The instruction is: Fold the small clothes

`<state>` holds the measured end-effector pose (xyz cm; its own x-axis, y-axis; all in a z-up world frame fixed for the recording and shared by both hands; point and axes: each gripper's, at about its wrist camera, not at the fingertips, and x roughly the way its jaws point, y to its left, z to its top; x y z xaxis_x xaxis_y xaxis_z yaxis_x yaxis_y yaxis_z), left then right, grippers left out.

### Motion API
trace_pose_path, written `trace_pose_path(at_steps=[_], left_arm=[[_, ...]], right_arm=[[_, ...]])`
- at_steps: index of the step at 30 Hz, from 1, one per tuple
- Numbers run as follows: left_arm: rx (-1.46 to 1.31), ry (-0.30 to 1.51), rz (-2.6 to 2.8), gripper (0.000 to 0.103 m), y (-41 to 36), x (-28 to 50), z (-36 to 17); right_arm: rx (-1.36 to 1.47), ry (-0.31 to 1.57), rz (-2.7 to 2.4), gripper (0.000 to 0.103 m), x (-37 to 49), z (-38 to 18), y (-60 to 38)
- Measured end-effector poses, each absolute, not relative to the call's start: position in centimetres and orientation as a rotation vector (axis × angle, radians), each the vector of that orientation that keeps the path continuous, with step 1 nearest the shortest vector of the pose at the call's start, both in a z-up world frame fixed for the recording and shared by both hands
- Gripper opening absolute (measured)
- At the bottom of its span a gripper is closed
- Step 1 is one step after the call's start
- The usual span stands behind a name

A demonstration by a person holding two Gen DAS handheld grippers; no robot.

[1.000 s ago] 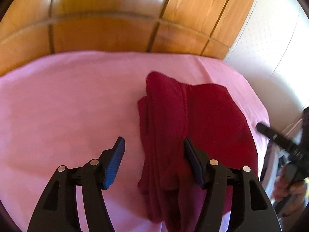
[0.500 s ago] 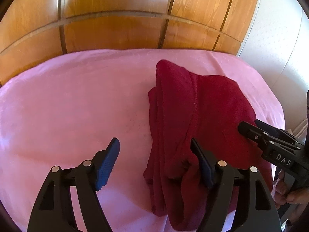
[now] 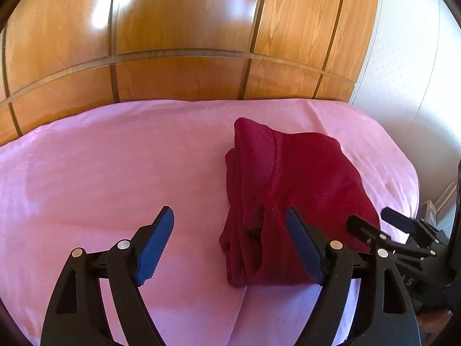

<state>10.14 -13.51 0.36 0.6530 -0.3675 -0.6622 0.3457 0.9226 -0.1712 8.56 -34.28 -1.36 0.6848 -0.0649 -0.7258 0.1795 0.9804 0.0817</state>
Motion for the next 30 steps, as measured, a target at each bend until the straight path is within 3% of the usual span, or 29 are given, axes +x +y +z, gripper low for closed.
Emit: trace_pose_path(at_steps=[5, 16, 30], left_arm=[[-0.037, 0.727, -0.395, 0.085, -12.8, 8.6, 1.1], [-0.026, 0.698, -0.367, 0.099, -12.4, 5.7, 1.2], [0.038, 0.701, -0.285, 0.099, -12.2, 5.2, 0.8]], right_arm=[[0.124, 0.756, -0.239, 0.100, 6.8, -0.1, -33.7], [0.118, 0.704, -0.369, 0.101, 4.3, 1.3, -32.7], [0.099, 0.699, -0.415, 0.101, 3.5, 1.8, -32.5]])
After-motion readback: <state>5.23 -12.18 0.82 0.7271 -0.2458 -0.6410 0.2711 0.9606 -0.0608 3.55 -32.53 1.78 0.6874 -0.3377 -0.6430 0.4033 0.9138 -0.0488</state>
